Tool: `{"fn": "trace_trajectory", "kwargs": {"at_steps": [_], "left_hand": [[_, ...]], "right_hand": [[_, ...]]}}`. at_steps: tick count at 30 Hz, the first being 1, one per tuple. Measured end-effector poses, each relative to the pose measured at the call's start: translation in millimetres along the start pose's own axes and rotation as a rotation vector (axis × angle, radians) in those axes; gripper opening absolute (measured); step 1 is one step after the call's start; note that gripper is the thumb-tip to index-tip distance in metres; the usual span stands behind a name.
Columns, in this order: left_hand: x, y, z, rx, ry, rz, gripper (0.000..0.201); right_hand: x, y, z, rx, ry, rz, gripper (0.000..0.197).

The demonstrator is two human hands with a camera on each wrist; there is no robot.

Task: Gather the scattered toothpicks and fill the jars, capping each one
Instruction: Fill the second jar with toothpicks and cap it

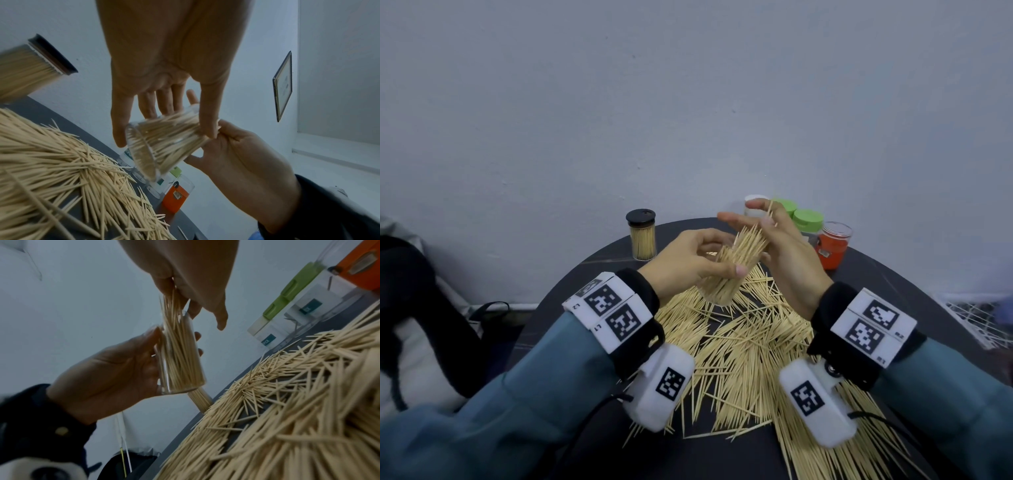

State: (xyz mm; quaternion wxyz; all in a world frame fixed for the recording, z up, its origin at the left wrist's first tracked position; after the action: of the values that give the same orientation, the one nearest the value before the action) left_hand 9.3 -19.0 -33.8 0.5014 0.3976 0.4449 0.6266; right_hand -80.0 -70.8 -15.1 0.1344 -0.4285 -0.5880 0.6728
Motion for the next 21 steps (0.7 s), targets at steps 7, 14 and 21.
{"fn": "trace_trajectory", "kwargs": {"at_steps": [7, 14, 21], "left_hand": [[0, 0, 0, 0.008, 0.001, 0.006, 0.038], [0, 0, -4, -0.02, -0.02, 0.01, 0.041], [0, -2, 4, 0.017, 0.023, 0.01, 0.042]], "right_hand": [[0, -2, -7, -0.088, -0.02, -0.024, 0.018], [-1, -1, 5, 0.065, 0.02, 0.006, 0.035], [2, 20, -7, 0.238, -0.126, -0.109, 0.034]]}}
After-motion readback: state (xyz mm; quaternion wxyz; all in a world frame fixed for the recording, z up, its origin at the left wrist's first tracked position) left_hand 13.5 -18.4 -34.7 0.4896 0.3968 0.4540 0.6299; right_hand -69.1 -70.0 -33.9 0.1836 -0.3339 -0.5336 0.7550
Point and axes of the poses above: each hand's wrist, its own x-axis away from the middle knuckle, its own z-axis out of the back of the hand, y = z × x, the point moved 9 cm from there along -x, towards the middle knuckle, and after that the axes turned 6 degrees about z, right-handed, at the moved point
